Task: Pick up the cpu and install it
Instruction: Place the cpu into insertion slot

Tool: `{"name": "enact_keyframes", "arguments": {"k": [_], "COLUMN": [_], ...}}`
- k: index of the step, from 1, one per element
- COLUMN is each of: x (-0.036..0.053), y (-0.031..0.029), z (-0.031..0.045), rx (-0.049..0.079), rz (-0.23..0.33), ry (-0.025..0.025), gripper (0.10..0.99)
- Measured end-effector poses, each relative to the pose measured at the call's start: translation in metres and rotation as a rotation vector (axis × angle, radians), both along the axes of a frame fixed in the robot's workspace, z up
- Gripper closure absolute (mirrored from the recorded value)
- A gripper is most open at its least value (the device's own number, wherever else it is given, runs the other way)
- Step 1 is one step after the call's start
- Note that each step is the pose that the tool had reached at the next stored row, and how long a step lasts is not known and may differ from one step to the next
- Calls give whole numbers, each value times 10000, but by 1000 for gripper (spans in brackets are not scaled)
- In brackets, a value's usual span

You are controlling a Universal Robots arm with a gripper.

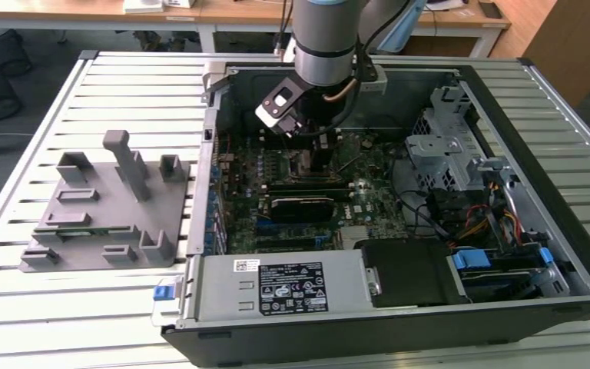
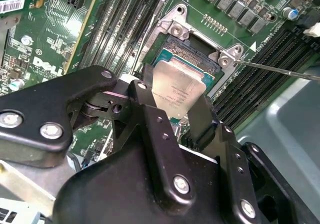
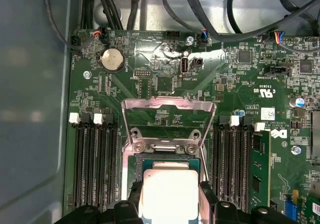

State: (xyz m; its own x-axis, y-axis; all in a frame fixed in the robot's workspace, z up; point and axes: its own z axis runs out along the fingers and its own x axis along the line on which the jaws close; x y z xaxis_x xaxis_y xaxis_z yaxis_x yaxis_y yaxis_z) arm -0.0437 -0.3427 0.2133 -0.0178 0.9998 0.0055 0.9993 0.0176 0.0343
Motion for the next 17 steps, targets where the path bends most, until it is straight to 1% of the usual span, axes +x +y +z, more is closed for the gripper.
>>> {"name": "enact_keyframes", "arguments": {"k": [3, 5, 12, 17], "x": [-19, -37, -43, -43], "y": [0, 4, 36, 38], "z": [-11, -23, -72, -102], "rx": [3, 5, 5, 4], "rz": [1, 1, -31, -35], "ry": [-26, -33, -34, -33], "gripper": [561, 561, 561, 561]}}
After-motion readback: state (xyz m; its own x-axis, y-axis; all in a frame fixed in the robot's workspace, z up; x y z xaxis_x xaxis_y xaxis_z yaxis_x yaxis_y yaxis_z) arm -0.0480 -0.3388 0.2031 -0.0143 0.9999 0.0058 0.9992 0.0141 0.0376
